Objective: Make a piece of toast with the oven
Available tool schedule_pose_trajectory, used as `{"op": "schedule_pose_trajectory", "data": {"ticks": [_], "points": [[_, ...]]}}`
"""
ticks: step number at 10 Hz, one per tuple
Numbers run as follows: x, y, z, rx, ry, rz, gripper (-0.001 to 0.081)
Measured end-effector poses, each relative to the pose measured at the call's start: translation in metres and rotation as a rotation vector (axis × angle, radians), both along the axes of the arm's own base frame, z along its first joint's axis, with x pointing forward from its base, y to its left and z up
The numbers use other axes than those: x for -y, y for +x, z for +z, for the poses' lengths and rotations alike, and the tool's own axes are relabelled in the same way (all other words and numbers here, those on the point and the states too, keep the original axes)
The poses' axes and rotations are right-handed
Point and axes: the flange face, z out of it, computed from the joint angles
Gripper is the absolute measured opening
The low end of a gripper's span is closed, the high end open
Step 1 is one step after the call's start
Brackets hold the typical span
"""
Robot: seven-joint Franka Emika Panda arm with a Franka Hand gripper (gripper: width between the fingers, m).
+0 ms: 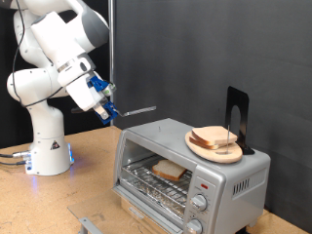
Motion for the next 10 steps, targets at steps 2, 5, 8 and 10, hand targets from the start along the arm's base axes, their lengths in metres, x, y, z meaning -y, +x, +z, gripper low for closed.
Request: {"op": "schedule_pose_trajectory", "data": {"ticks": [2, 5, 8, 10], "points": [[-0.001, 0.002, 0.0, 0.01, 0.062, -0.031, 0.0401], [-0.035, 0.011, -0.002, -0.028, 0.116, -0.013, 0.0401], [-0.086, 0.018, 0.001, -0.029, 0.121, 0.045, 0.0401], [-0.112, 0.021, 0.01, -0.014, 0.128, 0.054, 0.0401]]}}
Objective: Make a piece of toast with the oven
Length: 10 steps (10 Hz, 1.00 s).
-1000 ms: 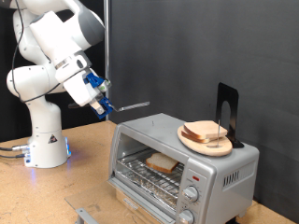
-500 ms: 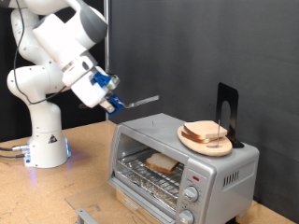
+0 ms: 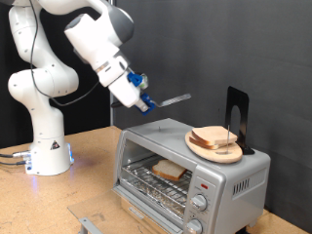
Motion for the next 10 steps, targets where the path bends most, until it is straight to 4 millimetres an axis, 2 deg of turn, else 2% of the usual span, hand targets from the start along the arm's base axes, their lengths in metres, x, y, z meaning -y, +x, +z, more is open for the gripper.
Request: {"op": "schedule_pose_trajectory", "data": {"ticks": [2, 4, 10], "points": [[-0.016, -0.001, -0.002, -0.006, -0.026, -0.005, 0.0401], [-0.027, 0.0, -0.014, -0.028, -0.057, -0.003, 0.0401], [-0.045, 0.001, -0.046, -0.061, -0.112, 0.01, 0.0401]]}}
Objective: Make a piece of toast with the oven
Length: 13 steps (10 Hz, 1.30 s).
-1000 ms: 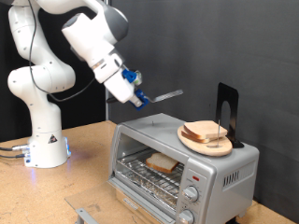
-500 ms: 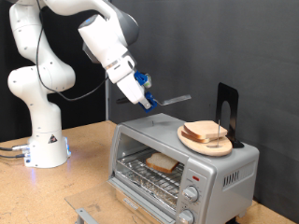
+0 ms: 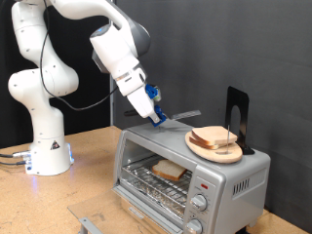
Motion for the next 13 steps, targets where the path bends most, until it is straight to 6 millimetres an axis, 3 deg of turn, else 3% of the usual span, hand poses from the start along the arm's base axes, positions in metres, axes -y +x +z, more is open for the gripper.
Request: {"op": "schedule_pose_trajectory", "data": {"ticks": [1, 2, 3, 4, 7, 11, 13], "points": [[-0.002, 0.0, -0.006, -0.004, -0.008, -0.002, 0.0482], [-0.004, 0.001, -0.01, -0.005, -0.013, -0.007, 0.0628], [-0.005, 0.001, -0.012, -0.003, -0.011, -0.013, 0.0628], [-0.006, 0.0, -0.013, 0.0, -0.003, -0.017, 0.0745], [-0.002, 0.002, -0.004, 0.028, 0.054, -0.027, 0.0806], [0.025, -0.006, 0.036, 0.053, 0.149, -0.015, 0.0808], [0.026, -0.006, 0.032, 0.048, 0.152, -0.021, 0.0808]]}}
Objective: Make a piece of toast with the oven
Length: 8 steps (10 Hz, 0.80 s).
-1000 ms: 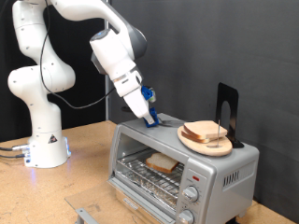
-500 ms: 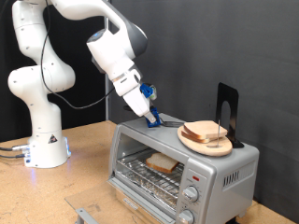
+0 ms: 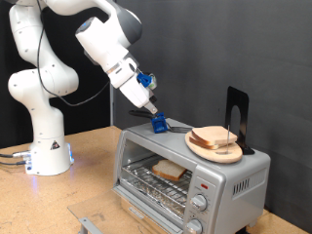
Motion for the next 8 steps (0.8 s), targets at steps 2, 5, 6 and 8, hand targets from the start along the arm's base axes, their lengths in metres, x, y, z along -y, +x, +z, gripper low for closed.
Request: {"op": "schedule_pose_trajectory", "data": {"ticks": [2, 5, 6, 8], "points": [[0.027, -0.009, -0.009, -0.013, 0.033, -0.013, 0.0808], [0.078, -0.028, -0.009, -0.016, 0.129, 0.01, 0.0808], [0.094, -0.034, -0.006, -0.017, 0.149, 0.034, 0.0808], [0.128, -0.046, 0.001, -0.011, 0.158, 0.037, 0.0808]]}}
